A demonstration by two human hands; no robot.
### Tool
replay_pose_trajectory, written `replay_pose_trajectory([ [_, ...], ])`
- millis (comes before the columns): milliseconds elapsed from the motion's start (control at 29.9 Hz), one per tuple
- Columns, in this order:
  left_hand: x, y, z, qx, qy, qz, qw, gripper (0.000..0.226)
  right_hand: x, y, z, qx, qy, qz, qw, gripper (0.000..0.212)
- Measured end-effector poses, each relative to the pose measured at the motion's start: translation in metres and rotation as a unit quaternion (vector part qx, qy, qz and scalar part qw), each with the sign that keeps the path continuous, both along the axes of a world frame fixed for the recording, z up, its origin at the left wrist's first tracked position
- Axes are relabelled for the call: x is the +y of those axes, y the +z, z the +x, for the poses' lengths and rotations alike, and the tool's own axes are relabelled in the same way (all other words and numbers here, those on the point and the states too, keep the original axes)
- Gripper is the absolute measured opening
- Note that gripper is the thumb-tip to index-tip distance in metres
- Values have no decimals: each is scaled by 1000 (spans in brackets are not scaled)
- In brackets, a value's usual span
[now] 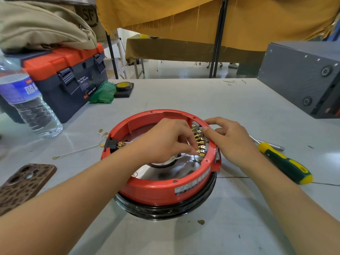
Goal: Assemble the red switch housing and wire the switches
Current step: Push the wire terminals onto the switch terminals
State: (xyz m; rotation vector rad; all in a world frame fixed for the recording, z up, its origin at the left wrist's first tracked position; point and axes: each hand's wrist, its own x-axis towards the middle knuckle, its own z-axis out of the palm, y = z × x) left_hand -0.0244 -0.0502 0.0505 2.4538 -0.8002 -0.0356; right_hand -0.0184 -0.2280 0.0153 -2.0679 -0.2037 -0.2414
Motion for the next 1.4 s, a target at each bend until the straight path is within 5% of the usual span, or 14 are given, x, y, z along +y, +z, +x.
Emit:
replay_pose_trajectory([
  [1404,-6,-4,-2,-1,-1,-18,1000,4,1,3,-2,10,-4,-7,1000,27],
])
